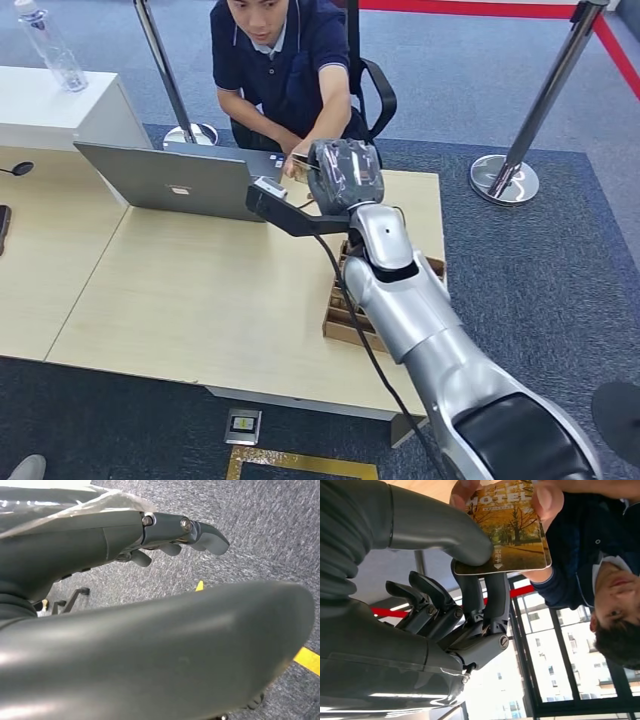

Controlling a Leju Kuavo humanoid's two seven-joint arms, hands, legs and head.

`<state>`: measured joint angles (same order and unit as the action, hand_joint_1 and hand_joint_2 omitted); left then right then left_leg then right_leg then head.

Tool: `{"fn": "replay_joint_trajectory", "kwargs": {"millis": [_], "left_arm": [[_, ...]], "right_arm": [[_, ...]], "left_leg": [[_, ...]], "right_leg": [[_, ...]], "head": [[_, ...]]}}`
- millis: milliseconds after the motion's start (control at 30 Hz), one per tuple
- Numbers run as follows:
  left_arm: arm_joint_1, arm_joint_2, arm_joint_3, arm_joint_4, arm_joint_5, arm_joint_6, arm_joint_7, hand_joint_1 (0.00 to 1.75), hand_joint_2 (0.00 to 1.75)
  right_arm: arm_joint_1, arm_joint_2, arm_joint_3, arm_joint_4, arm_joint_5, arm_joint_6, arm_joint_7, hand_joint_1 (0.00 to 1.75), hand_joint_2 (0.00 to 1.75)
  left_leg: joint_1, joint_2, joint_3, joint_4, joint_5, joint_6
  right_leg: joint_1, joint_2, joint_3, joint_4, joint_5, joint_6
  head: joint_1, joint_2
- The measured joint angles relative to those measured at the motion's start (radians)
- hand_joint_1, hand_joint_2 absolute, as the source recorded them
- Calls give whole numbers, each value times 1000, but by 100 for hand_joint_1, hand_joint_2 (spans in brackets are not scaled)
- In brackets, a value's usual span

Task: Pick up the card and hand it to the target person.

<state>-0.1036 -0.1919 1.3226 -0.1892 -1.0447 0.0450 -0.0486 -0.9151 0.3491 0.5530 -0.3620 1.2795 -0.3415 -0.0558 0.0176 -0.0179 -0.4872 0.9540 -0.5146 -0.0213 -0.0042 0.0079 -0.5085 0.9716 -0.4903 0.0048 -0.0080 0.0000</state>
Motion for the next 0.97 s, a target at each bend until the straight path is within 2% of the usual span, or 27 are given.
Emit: {"fn": "replay_joint_trajectory", "kwargs": {"millis": [133, 233, 300, 367, 433, 533, 633, 767, 867, 967], "left_arm": [[0, 3, 0, 0, -11, 0, 3, 0, 0], [0, 5, 0, 0, -13, -1, 3, 0, 0], [0, 5, 0, 0, -8, -2, 1, 0, 0], [0, 6, 0, 0, 2, -1, -1, 0, 0], [1, 6, 0, 0, 13, 4, -1, 0, 0], [6, 6, 4, 0, 30, 12, 0, 0, 0], [14, 6, 10, 0, 37, 21, 8, 0, 0], [18, 6, 13, 0, 36, 31, 24, 0, 0], [17, 6, 17, 0, 36, 33, 27, 0, 0], [15, 5, 18, 0, 36, 34, 29, 0, 0]], "right_arm": [[1, 0, 0, 6, 0, -37, 21, 0, 175], [12, -1, -8, -4, -30, -100, 18, 0, 175], [44, -3, -24, -41, -69, -156, -18, 0, 175], [110, -9, -43, -124, -108, -179, -63, 0, 87], [219, -25, -56, -266, -149, -161, -96, 0, 0], [442, -73, -70, -550, -229, -129, -132, 0, 0], [678, -130, -104, -839, -297, -137, -154, 0, 0], [953, -167, -220, -1145, -270, -186, -114, 0, 0], [1078, -174, -312, -1278, -267, -190, -115, 0, 0], [1142, -163, -389, -1336, -262, -166, -69, 0, 0]], "left_leg": [[0, 0, 0, 0, 0, 0], [0, 0, 0, 0, 0, 0], [0, 0, 0, 0, 0, 0], [0, 0, 0, 0, 0, 0], [0, 0, 0, 0, -1, 1], [0, -2, -1, 0, -3, 2], [0, -3, -1, 0, -5, 3], [0, -3, -1, 0, -7, 4], [0, -1, 0, 0, -8, 3], [0, -1, 2, 0, -8, 3]], "right_leg": [[0, 0, 0, 0, 0, 0], [0, 0, 0, 0, 0, 0], [0, 0, 0, 0, 0, 0], [0, 0, 0, -1, 0, 0], [0, 0, 0, -2, 0, 0], [0, 0, 1, -3, -2, 2], [0, 0, 0, -5, -3, 3], [0, 0, 1, -6, -5, 4], [0, 0, 2, -6, -5, 4], [0, 0, 4, -6, -5, 4]], "head": [[0, 0], [0, 0], [0, 0], [0, 0], [0, 0], [0, 0], [0, 0], [0, 0], [0, 0], [0, 0]]}}
